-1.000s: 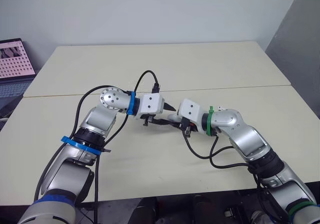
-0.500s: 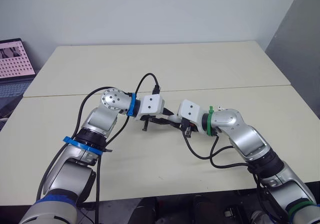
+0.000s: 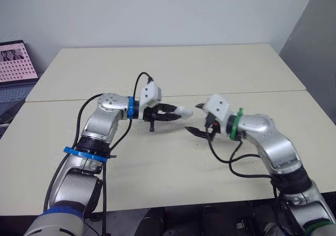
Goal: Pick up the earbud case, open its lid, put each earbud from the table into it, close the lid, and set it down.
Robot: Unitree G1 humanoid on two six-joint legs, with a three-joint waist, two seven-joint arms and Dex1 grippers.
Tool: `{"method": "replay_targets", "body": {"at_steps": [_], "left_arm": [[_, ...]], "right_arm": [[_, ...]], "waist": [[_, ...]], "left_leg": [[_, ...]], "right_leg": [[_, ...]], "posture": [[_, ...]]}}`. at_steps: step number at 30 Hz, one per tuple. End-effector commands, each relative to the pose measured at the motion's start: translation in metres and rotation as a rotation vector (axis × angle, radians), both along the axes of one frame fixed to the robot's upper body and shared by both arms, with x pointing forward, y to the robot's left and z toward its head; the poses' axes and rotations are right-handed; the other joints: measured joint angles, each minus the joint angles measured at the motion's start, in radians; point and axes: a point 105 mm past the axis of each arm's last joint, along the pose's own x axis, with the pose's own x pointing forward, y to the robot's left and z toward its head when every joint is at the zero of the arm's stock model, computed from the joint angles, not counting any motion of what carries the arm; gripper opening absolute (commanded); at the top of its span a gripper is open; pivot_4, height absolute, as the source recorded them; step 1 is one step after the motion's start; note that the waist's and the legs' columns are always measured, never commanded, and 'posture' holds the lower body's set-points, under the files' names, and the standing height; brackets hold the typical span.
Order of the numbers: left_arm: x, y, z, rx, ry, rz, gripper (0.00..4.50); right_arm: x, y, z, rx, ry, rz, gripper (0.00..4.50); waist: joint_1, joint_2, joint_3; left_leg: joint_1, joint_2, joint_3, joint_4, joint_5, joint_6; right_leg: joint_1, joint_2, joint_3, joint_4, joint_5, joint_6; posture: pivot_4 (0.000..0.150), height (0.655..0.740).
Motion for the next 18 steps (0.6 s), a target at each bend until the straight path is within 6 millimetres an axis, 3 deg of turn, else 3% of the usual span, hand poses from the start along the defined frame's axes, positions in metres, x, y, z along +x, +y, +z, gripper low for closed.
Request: {"method": "replay_targets", "body": {"at_steps": [1, 10, 18], "left_arm": [[-0.007, 0.0, 0.012, -0.163, 0.104, 0.017, 0.73], [-0.017, -0.011, 0.009, -0.18, 0.144, -0.004, 0.73], [-0.021, -0.01, -0.001, -0.159, 0.152, -0.01, 0.73]], "right_arm": [[-0.003, -0.009, 0.026, 0.144, -0.056, -0.099, 4.48], [0.001, -0.002, 0.036, 0.247, -0.027, -0.146, 4.48], [0.01, -0.009, 0.055, 0.486, 0.076, -0.207, 4.48]], "waist": [[-0.003, 0.0, 0.0], [0.001, 0.0, 0.0], [0.001, 0.0, 0.0]], "left_leg": [[0.0, 0.0, 0.0, 0.0, 0.0, 0.0], [0.001, 0.0, 0.001, 0.0, 0.0, -0.001], [0.001, 0.0, 0.001, 0.0, 0.0, -0.001]], "right_leg": [[0.0, 0.0, 0.0, 0.001, 0.0, 0.0], [0.0, 0.0, 0.001, 0.002, 0.0, 0.0], [0.0, -0.001, 0.002, 0.001, 0.0, -0.001]], "posture": [[0.15, 0.74], [0.15, 0.74], [0.15, 0.74]]}}
